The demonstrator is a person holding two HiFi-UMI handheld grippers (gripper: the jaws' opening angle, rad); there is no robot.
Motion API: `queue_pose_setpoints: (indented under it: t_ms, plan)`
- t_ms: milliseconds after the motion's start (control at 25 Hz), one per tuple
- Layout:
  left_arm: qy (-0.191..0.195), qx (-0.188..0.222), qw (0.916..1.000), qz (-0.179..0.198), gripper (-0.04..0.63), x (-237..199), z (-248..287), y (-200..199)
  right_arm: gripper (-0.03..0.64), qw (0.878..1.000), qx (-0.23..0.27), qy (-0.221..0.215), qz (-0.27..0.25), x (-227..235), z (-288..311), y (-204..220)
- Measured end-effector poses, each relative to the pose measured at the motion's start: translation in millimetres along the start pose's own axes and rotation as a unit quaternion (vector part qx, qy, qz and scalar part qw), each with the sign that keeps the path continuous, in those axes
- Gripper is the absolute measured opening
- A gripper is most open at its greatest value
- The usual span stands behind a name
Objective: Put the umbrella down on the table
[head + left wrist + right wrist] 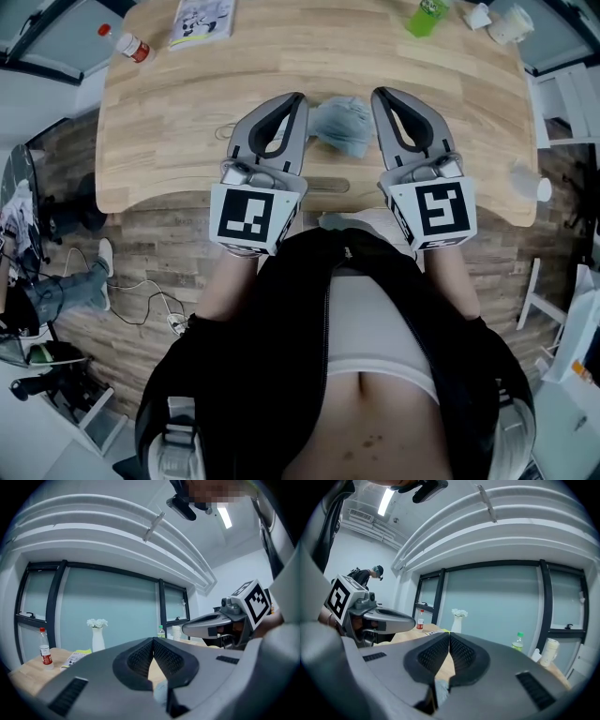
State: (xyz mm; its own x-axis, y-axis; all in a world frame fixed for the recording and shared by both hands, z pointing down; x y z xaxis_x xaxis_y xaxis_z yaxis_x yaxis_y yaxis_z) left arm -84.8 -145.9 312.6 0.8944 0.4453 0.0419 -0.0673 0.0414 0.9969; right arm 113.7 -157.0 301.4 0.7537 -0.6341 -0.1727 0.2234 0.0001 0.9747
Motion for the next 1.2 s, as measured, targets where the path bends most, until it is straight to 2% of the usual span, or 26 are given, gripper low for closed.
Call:
queue_pose_setpoints:
  t_ms: [160,400,800,1200]
  plan:
    - [0.010,-0.008,0.9999,0.002,0.008,0.2,-27.8,-0.3,0.029,1.000,-0.003,0.009,0.009,-26.9,-15.1,-0.5]
    - [0.014,0.010,0.9998,0.001,0.008,-0.5,-73.5,1.9,0.029,1.000,0.002,0.018,0.016,-71.2,-38.7,-2.6]
    - [0.029,0.012,0.9995,0.009,0.008,3.9,-154.3,-1.2,0.029,0.999,0.015,0.030,0.019,-145.3,-80.4,-17.9]
    - [0.051,0.010,0.9985,0.015,0.006,16.0,-197.4,-6.9,0.029,0.999,0.017,0.041,0.010,-185.2,-113.1,-33.3]
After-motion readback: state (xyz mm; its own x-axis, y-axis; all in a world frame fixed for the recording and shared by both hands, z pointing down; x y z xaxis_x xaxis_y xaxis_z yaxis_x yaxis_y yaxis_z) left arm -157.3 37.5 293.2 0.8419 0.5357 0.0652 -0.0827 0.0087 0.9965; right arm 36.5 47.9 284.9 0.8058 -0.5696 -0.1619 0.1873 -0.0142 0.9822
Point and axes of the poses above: the fingertips, and each gripper's own axes: z forward along the fingers, x to its right, y out of its underside, the point moved 10 cm from there along -z, backward along the fingers, and after that the axes turned 5 degrees about -y, right-handed, at the moved point
